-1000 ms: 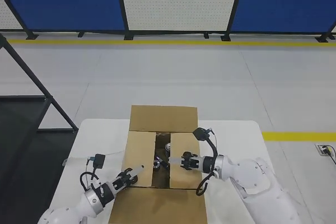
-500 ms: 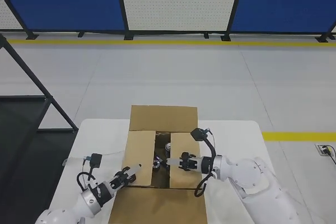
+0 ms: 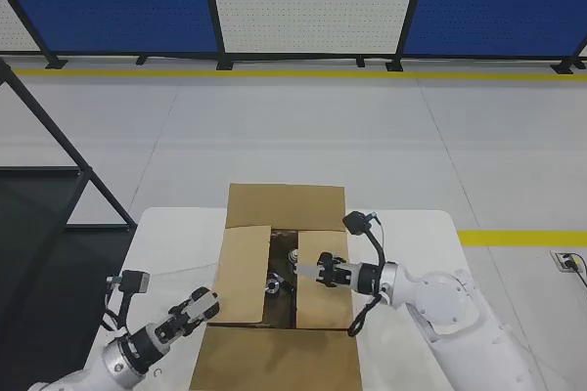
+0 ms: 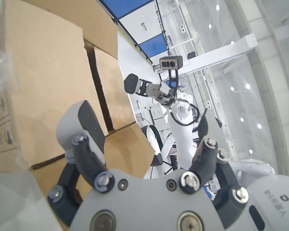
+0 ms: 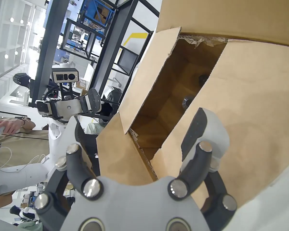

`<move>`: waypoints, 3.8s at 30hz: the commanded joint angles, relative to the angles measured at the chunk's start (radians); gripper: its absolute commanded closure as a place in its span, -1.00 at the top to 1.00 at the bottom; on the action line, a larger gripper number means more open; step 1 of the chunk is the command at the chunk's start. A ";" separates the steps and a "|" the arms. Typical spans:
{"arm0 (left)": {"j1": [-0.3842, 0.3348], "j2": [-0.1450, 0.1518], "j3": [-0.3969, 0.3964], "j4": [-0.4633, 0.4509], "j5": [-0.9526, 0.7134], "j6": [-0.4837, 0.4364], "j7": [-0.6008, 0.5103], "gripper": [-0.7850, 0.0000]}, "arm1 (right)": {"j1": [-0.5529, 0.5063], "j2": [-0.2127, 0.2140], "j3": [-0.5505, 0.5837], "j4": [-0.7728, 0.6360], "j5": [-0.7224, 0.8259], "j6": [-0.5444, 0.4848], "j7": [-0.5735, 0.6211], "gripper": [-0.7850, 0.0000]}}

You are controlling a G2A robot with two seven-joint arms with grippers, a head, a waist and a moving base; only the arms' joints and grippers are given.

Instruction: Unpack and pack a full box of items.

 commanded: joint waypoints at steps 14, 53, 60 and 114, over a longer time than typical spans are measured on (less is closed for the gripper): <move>0.203 0.051 -0.313 0.056 -0.298 -0.098 -0.623 1.00 | -0.090 0.041 0.141 -0.074 0.071 -0.123 0.085 1.00; 0.132 0.060 -0.098 0.090 -0.305 -0.072 -0.406 1.00 | -0.142 0.064 0.132 -0.105 0.080 -0.139 0.038 1.00; 0.107 0.058 -0.093 0.052 -0.330 -0.080 -0.299 1.00 | -0.170 0.068 0.156 -0.116 0.120 -0.197 -0.037 1.00; -0.049 0.047 0.072 0.097 -0.240 0.069 0.045 1.00 | 0.057 0.002 0.030 0.240 0.387 -0.036 -0.462 1.00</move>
